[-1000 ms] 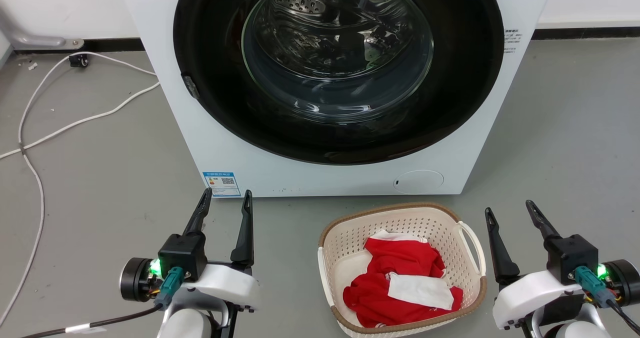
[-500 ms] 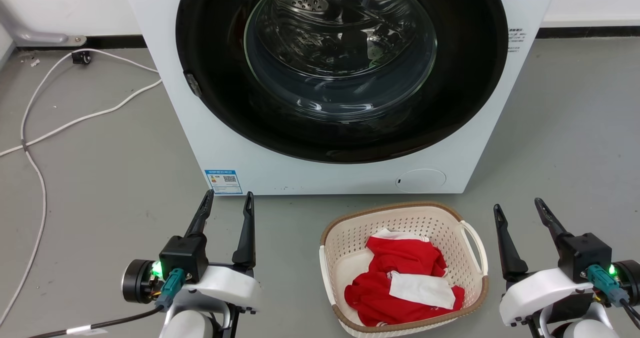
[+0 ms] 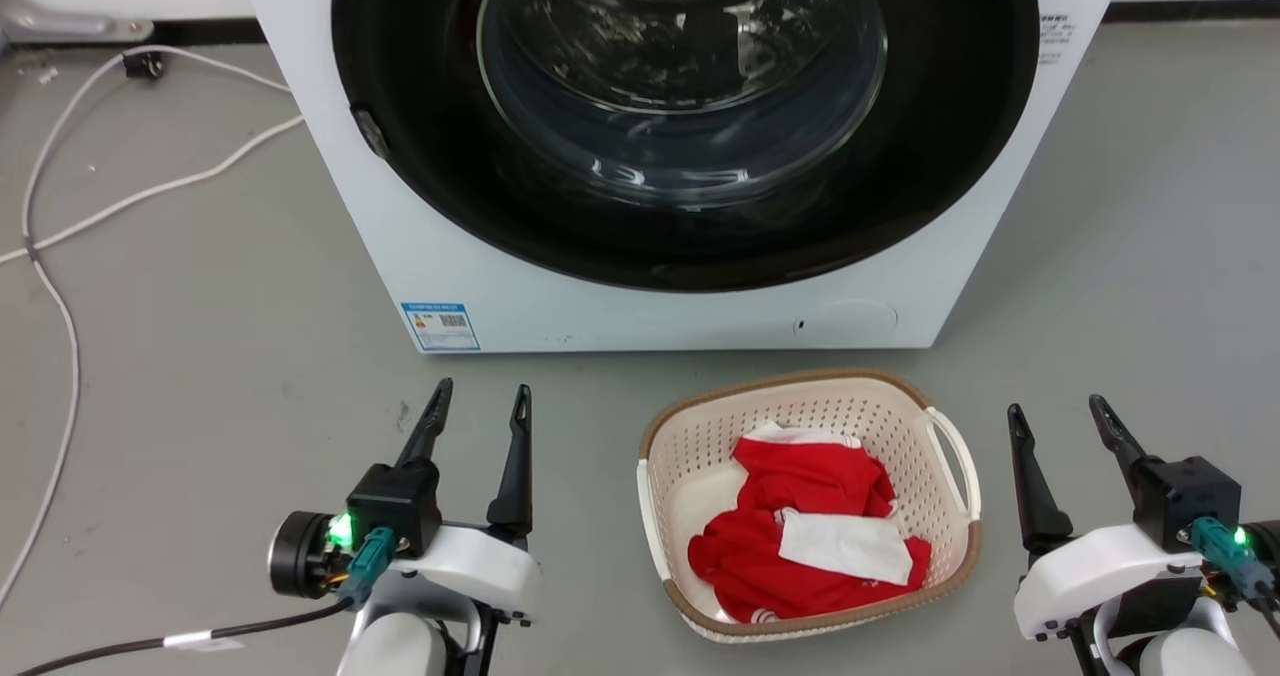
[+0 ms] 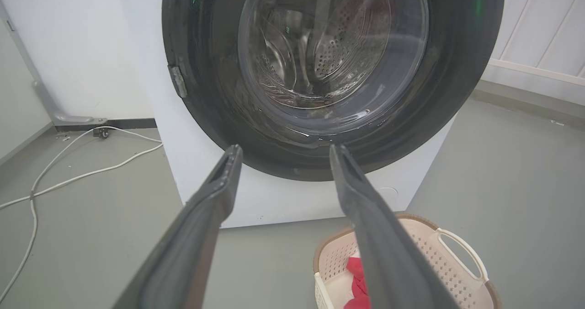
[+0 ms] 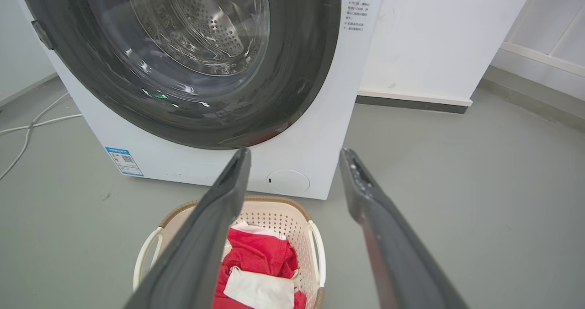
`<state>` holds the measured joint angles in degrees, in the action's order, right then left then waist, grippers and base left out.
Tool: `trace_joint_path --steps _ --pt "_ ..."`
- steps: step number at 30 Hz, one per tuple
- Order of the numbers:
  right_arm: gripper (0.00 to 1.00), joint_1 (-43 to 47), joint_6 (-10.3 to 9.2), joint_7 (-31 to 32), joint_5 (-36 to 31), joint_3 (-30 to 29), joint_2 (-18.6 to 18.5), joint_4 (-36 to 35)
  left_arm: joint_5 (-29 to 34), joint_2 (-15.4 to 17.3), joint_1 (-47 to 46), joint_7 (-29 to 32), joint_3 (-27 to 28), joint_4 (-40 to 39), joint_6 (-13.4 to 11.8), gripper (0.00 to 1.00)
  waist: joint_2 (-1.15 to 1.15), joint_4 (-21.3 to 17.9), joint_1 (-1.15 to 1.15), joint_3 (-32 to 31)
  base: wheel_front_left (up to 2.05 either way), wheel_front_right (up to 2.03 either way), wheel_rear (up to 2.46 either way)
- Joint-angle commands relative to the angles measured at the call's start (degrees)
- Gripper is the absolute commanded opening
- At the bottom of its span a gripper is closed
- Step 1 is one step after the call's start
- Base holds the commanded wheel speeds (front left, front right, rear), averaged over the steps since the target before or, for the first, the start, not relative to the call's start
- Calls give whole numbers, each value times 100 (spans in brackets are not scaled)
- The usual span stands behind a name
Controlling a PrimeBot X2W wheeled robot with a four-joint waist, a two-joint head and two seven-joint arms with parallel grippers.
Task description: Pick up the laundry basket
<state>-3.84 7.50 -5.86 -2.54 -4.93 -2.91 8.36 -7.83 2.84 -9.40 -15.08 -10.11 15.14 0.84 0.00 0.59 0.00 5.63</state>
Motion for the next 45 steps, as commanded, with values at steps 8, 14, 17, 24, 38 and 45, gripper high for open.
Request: trace_joint_path --steps 8,14,17,24,38,45 --pt "100 -410 -2 -43 -17 -160 5 451 -185 8 -388 -12 -351 534 -61 100 0 -181 0 682 0 0 0" --pt "100 -882 -3 -49 -45 -258 5 1022 -379 7 -902 26 -630 1239 -71 100 0 -282 0 1284 0 0 0" --pt "100 -1192 -2 -66 -90 -313 5 1354 -498 9 -1226 85 -776 1560 -44 100 0 -318 0 1591 0 0 0" --pt "100 -1988 -3 -96 -185 -335 4 2265 -708 10 -1991 177 -1081 2225 -87 100 0 -417 0 2327 0 0 0" --pt "100 -3860 -3 -207 -336 -211 3 4361 -1177 7 -3551 688 -1515 3714 -84 100 0 -767 0 3416 0 0 0" --pt "100 -4655 -3 -298 -552 -246 -46 5253 -1439 8 -4178 954 -1793 4332 -147 100 0 -877 0 3765 0 0 0"
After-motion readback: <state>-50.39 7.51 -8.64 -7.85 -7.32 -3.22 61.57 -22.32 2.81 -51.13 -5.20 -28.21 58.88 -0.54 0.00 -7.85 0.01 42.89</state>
